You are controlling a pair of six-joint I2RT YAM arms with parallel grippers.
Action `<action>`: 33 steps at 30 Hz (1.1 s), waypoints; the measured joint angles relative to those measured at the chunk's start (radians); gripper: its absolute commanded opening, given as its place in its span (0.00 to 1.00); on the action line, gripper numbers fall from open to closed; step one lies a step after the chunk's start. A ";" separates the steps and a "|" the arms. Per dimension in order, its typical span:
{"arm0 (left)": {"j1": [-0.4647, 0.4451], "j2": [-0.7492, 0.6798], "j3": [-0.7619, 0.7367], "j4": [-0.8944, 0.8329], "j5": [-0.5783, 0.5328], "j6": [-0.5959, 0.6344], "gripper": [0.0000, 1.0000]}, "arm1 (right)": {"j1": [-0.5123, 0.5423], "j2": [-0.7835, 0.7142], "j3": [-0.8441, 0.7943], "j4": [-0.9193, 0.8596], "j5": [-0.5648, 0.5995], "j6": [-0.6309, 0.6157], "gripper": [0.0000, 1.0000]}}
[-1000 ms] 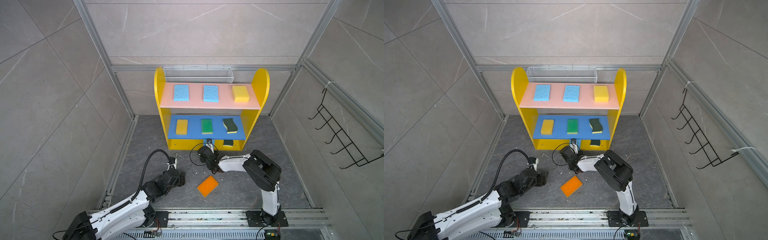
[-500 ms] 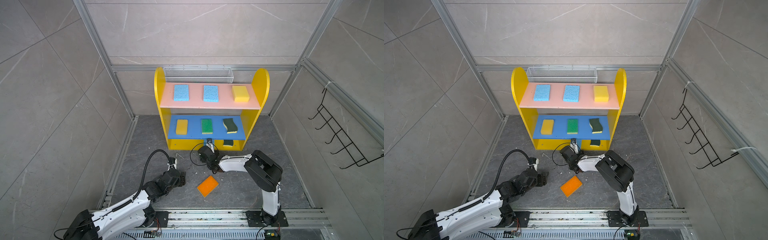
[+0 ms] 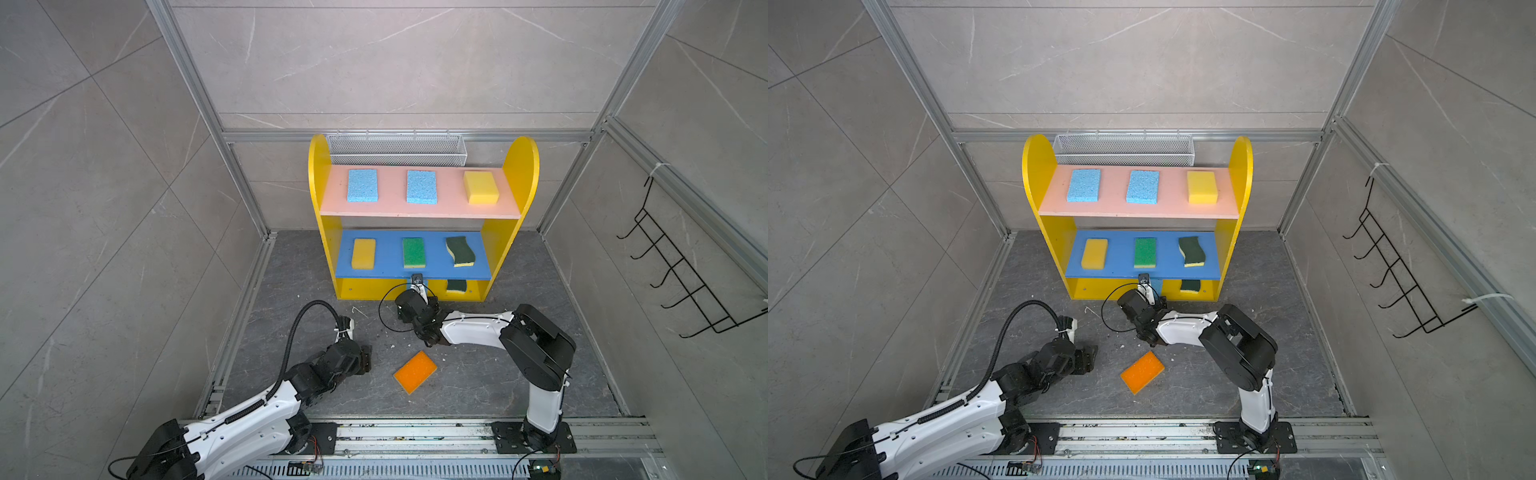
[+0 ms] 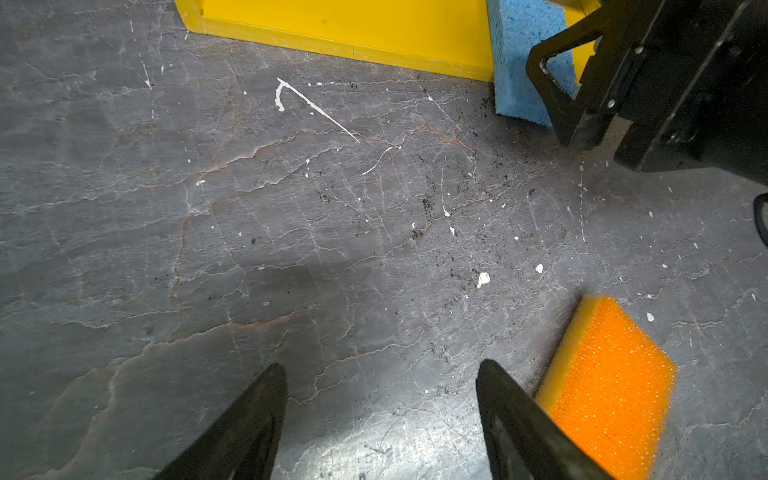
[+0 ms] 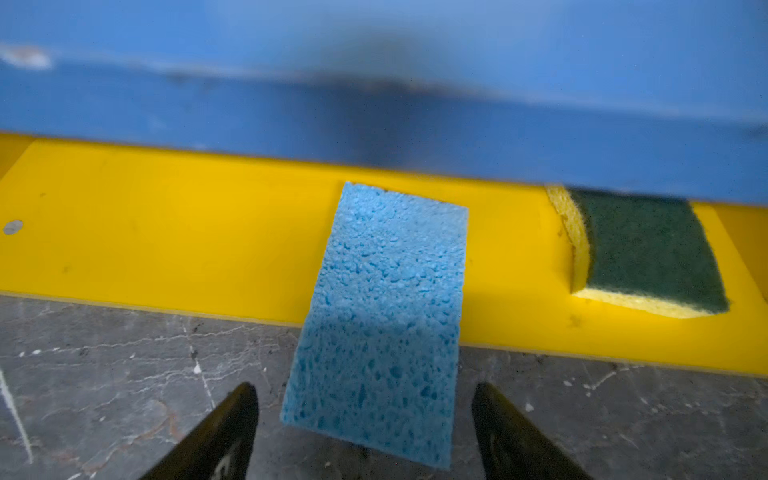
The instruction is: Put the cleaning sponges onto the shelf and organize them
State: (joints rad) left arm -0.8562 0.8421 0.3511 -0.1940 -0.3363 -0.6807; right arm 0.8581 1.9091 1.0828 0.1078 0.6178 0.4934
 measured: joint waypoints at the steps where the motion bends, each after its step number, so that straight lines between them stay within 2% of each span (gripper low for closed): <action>1: 0.000 -0.002 0.000 -0.001 0.000 -0.001 0.75 | 0.001 -0.001 0.000 0.000 0.000 0.000 0.86; 10: 0.000 -0.066 -0.001 -0.022 0.002 -0.014 0.75 | 0.002 -0.014 -0.024 -0.027 0.008 0.003 0.84; 18: 0.000 -0.140 -0.003 -0.075 0.001 -0.023 0.74 | 0.042 -0.179 -0.108 -0.067 0.013 0.024 0.79; 20: 0.000 -0.153 -0.004 -0.082 0.002 -0.024 0.73 | 0.047 -0.246 -0.148 -0.070 -0.003 0.046 0.71; 22: 0.000 -0.166 -0.005 -0.090 0.003 -0.027 0.72 | 0.047 -0.312 -0.196 -0.072 -0.027 0.077 0.58; 27: 0.000 -0.187 -0.019 -0.090 0.021 -0.030 0.65 | 0.045 -0.448 -0.356 -0.042 -0.139 0.171 0.32; 33: 0.000 -0.180 -0.044 -0.039 0.061 -0.029 0.57 | 0.016 -0.486 -0.555 0.149 -0.312 0.289 0.20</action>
State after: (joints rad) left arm -0.8566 0.6617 0.3073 -0.2325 -0.2749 -0.7097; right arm 0.8738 1.4235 0.5278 0.2569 0.3058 0.7822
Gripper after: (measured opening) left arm 0.590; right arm 0.233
